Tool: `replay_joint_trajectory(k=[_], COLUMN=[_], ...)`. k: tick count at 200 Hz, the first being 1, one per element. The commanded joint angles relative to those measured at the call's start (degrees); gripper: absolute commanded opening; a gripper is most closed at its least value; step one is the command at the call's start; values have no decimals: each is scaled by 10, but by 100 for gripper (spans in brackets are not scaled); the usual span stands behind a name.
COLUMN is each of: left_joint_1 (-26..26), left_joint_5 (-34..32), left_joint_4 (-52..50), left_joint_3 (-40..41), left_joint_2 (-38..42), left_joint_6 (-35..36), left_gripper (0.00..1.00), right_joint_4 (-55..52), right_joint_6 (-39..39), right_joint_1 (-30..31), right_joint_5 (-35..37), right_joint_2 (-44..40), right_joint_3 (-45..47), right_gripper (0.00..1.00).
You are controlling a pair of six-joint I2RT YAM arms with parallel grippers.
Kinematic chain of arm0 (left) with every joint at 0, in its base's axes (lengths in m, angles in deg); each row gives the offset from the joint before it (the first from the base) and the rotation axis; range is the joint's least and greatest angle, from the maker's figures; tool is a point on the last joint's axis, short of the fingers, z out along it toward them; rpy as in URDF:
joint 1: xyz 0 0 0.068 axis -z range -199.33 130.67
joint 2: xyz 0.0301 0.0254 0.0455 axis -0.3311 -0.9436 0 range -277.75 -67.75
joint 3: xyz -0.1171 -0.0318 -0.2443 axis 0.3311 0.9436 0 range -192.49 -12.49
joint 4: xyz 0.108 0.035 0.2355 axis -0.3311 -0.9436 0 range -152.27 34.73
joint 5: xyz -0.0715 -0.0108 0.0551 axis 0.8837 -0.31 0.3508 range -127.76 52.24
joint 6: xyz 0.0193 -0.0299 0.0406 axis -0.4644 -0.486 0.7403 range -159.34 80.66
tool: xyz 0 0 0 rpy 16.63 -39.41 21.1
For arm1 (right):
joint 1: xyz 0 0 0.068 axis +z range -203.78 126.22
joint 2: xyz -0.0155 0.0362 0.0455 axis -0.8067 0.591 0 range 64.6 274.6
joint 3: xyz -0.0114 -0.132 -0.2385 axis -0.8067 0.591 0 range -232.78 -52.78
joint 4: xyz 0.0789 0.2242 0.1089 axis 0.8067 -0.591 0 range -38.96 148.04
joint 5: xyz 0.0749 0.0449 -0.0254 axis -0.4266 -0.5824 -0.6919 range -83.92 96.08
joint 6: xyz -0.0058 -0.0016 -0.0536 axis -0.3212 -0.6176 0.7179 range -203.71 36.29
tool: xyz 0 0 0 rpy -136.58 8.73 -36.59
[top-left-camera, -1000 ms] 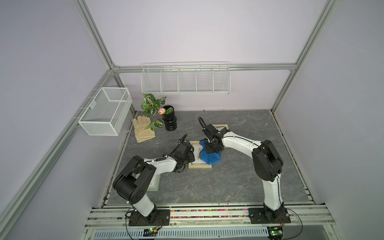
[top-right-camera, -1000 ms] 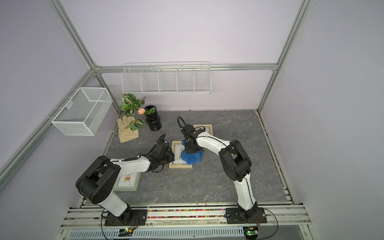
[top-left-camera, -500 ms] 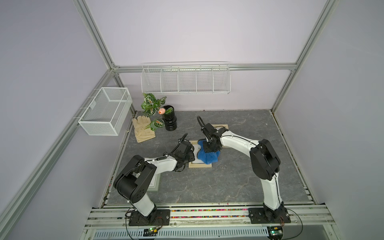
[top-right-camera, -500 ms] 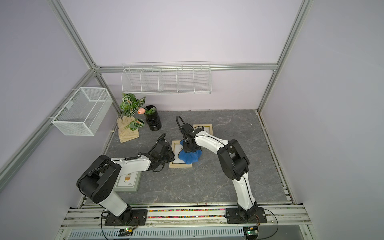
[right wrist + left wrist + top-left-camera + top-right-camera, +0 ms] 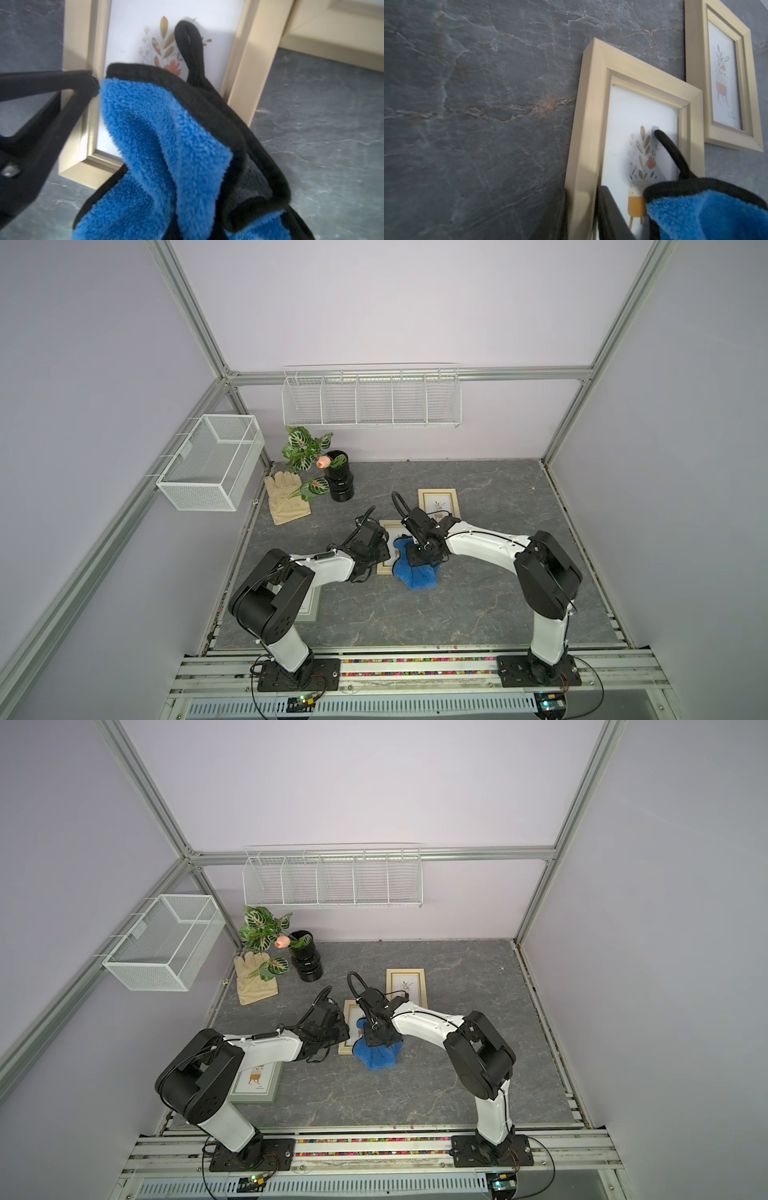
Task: Wipe the picture frame with a cloth
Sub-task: Wipe the dirt from the picture frame.
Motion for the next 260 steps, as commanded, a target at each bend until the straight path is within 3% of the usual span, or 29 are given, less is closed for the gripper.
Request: replay_joint_trajectory(k=[1, 31, 80, 136, 203, 260], left_joint_1=[-3, -2, -2, -1, -1, -1], left_joint_5=[0, 2, -2, -8, -12, -4], left_joint_4=[-150, -136, -136, -137, -133, -126], left_joint_3=[65, 82, 86, 93, 95, 96], left_joint_2=[-42, -31, -26, -21, -30, -34], left_joint_6=[-36, -54, -58, -67, -69, -76], left_gripper=[28, 28, 28, 29, 30, 30], right_joint_4=[19, 6, -35, 13, -38, 34], right_joint_6=[-33, -40, -15, -53, -18, -57], right_joint_1=[8, 4, -38, 11, -42, 7], right_joint_5=[-66, -48, 48, -65, 46, -58], right_joint_2=[49, 64, 1, 64, 0, 40], right_joint_3=[-30, -50, 20, -44, 29, -5], right_gripper=[7, 7, 7, 7, 7, 7])
